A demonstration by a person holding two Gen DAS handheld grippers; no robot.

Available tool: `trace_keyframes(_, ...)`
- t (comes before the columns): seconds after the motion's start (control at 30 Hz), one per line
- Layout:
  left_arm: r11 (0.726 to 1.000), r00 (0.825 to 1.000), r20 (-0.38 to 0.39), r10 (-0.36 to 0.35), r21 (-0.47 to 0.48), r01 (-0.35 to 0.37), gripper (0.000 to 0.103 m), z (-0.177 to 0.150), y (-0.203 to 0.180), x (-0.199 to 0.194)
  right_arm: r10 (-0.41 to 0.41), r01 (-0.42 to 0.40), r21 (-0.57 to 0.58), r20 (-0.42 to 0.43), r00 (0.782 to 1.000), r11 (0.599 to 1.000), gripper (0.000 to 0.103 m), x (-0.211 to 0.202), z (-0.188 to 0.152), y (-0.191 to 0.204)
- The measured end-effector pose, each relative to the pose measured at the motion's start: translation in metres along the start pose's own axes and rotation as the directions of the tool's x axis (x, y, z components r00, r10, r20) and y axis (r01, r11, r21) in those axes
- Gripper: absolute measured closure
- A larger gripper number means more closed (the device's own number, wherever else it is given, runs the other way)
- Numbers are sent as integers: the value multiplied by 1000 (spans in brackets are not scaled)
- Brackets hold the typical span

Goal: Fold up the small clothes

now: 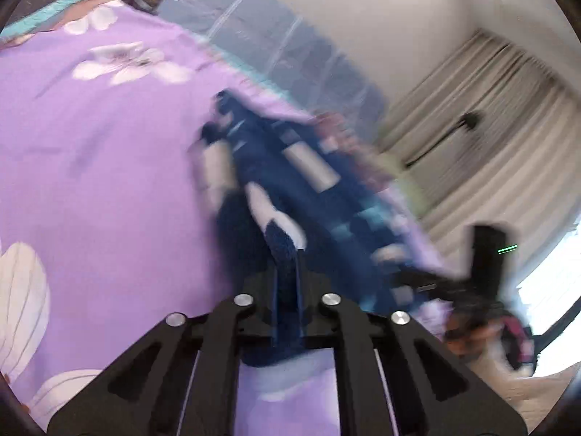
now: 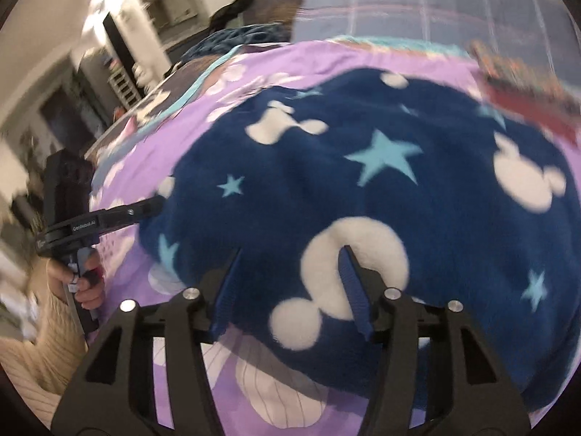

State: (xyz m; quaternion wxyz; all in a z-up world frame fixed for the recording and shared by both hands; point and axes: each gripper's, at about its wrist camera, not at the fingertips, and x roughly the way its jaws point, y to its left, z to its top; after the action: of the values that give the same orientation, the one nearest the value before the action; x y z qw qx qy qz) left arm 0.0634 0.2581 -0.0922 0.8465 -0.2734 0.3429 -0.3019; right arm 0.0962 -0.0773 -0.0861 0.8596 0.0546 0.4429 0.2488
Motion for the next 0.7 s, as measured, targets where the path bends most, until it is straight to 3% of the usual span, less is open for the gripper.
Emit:
trace_keyframes(0.07, 996, 999, 27, -21, 85, 18, 97, 2, -21, -17, 1, -1, 0, 5, 1000, 1000, 45, -1, 0, 3)
trace_keyframes(0.17, 984, 1000, 7, 31, 176, -31, 96, -5, -35, -17, -17, 17, -35, -5, 1000, 999, 38, 4, 0, 11)
trace_keyframes(0.27, 988, 989, -53, 135, 88, -130, 94, -17, -2, 2, -50, 49, -87, -12, 999, 995, 36, 7, 0, 22)
trace_keyframes(0.37, 994, 993, -68, 97, -36, -99, 84, -22, 30, 9, -91, 90, -140, -7, 996, 986, 34, 10, -2, 34)
trace_keyframes(0.57, 982, 981, -75, 180, 68, -175, 81, -22, 12, 11, -114, 118, -226, 29, 993, 967, 34, 5, -4, 57)
trace_keyframes(0.7, 980, 981, -13, 194, 43, -194, 59, -5, 19, -3, -126, 139, -378, 57, 990, 916, 34, 10, -19, 92)
